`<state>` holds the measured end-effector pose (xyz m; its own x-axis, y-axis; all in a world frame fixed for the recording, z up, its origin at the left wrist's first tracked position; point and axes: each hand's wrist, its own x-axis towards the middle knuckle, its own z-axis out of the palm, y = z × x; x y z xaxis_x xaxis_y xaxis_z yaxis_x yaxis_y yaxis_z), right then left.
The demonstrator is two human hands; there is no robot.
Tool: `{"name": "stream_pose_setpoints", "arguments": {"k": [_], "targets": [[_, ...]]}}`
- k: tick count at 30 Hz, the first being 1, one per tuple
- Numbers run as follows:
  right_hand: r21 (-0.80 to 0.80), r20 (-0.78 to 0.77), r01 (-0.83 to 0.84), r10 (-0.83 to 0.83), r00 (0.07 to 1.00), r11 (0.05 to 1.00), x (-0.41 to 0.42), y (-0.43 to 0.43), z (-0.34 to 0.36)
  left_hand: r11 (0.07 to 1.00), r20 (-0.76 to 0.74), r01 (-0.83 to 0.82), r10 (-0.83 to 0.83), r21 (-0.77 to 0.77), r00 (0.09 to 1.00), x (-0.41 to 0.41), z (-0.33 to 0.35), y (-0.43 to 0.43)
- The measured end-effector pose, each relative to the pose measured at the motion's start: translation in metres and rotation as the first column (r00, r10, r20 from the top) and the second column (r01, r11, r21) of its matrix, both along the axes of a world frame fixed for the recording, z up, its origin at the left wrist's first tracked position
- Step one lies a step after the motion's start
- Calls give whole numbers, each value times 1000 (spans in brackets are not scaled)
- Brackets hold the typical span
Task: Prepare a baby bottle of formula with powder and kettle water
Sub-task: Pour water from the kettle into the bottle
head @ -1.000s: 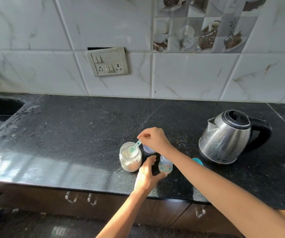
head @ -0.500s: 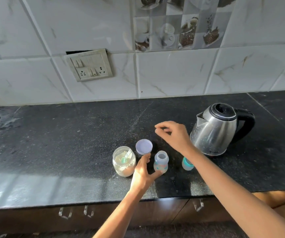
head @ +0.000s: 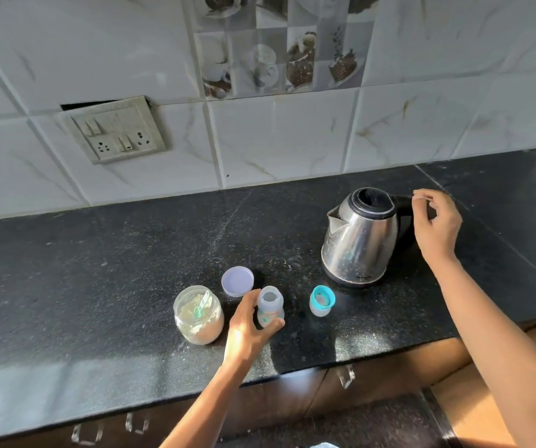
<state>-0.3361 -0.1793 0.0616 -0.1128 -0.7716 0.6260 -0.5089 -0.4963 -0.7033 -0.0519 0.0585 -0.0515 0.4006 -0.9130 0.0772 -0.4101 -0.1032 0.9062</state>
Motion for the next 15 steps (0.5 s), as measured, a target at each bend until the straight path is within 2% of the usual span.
{"name": "stream_pose_setpoints", "arguments": {"k": [3, 8, 11, 15], "targets": [[222, 30, -43, 37, 999, 974, -5, -15, 1, 1000, 5, -4, 4, 13, 1000, 0, -2, 2], [470, 0, -149, 169, 986, 870, -11, -36, 6, 997, -11, -69, 70, 38, 998, 0, -4, 2], [434, 49, -186, 183, 982, 882, -13, -36, 2, 994, -30, -101, 102, 42, 994, -4, -2, 1], [390, 197, -207, 138, 971, 897, -10, -31, -11, 993, -27, -118, 119, 30, 993, -9, 0, -2]]}}
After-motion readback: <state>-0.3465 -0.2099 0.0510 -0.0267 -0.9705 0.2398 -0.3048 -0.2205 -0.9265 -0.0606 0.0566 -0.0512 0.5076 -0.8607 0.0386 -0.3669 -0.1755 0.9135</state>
